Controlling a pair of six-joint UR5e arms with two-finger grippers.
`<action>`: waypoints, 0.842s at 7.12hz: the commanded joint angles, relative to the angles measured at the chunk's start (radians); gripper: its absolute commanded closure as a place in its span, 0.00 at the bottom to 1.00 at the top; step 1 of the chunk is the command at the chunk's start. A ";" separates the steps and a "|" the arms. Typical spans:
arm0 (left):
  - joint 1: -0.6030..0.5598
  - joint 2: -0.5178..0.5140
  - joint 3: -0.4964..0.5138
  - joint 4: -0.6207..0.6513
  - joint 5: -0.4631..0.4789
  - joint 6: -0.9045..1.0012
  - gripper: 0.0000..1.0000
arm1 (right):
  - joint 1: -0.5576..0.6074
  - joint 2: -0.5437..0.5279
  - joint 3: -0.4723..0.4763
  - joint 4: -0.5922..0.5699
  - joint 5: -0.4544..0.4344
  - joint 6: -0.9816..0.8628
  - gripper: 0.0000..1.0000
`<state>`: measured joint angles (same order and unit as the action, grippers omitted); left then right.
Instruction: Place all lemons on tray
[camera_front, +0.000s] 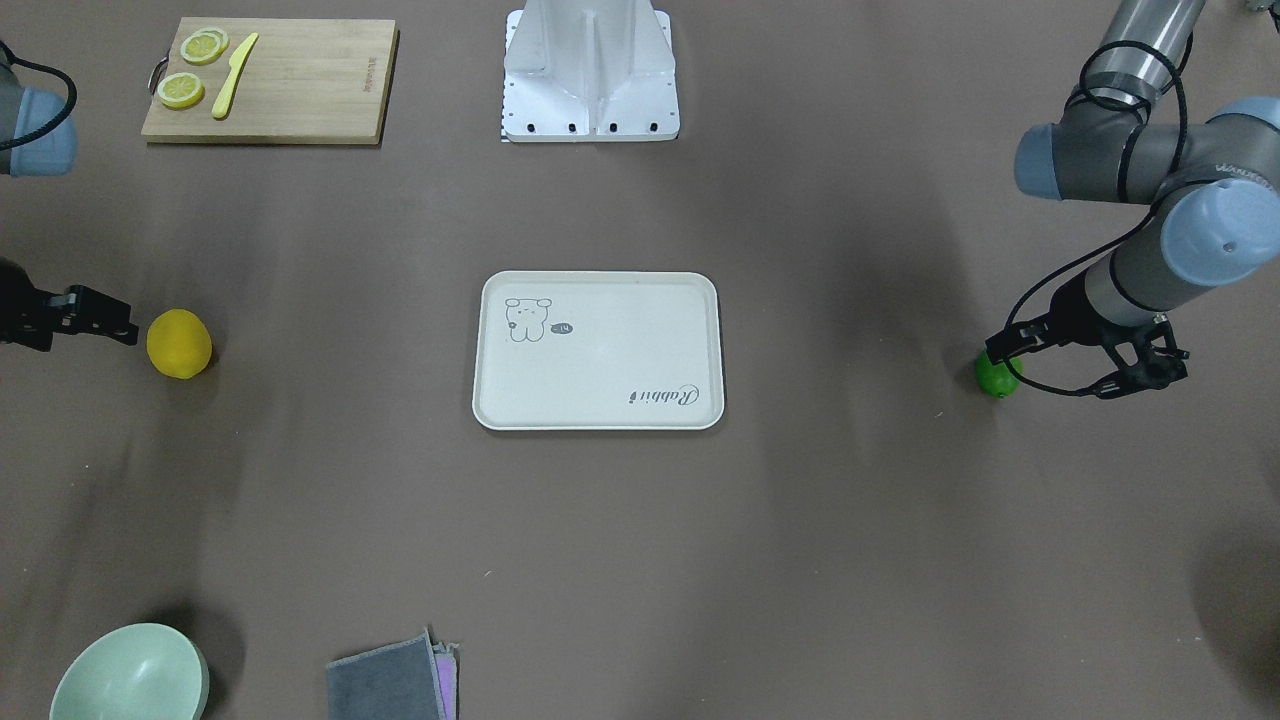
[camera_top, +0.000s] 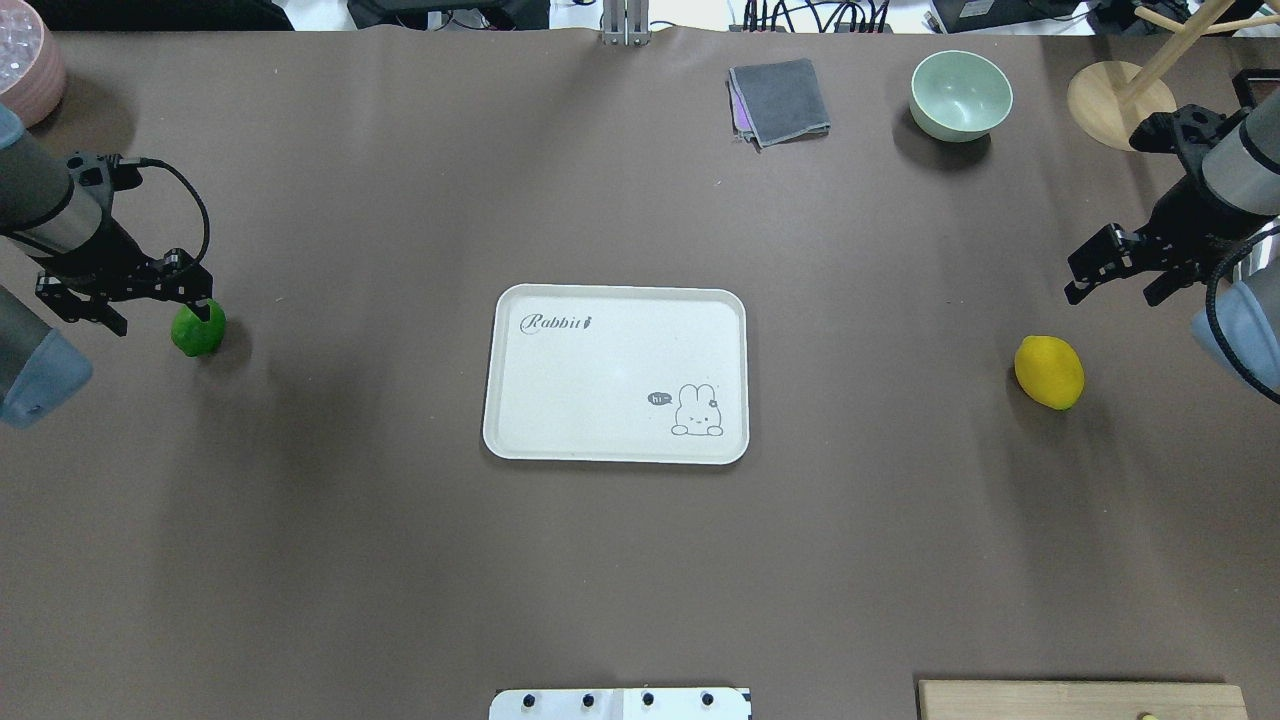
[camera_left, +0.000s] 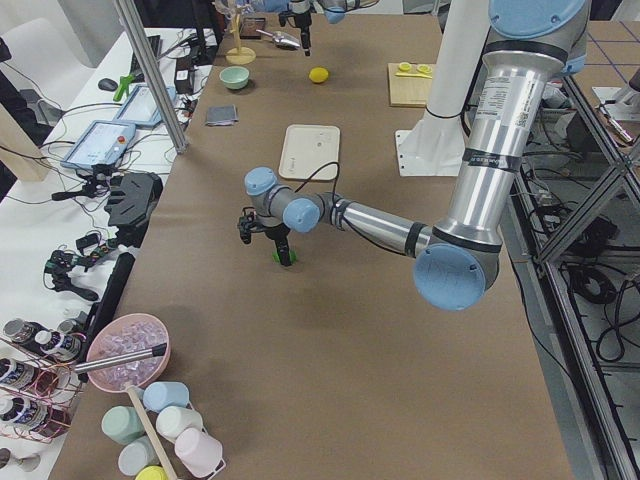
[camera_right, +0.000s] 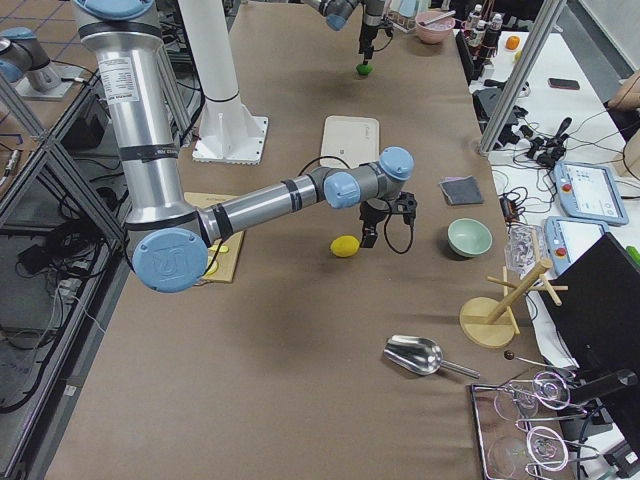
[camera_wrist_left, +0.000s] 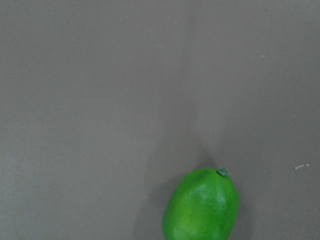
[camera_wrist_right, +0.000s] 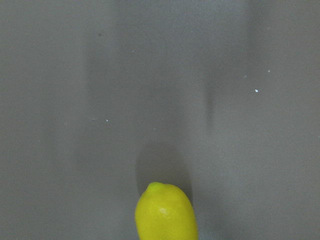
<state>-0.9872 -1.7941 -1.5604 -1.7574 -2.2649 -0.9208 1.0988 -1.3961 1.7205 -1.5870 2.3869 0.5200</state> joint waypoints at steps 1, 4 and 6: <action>0.018 -0.001 0.032 -0.059 0.001 -0.047 0.07 | -0.040 0.003 -0.085 0.145 -0.006 0.006 0.01; 0.033 -0.001 0.052 -0.105 0.034 -0.070 0.73 | -0.094 0.005 -0.124 0.213 -0.032 0.037 0.01; 0.033 0.002 0.040 -0.106 0.031 -0.070 1.00 | -0.129 0.003 -0.127 0.217 -0.029 0.035 0.01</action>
<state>-0.9551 -1.7941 -1.5117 -1.8612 -2.2339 -0.9901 0.9923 -1.3919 1.5971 -1.3731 2.3579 0.5558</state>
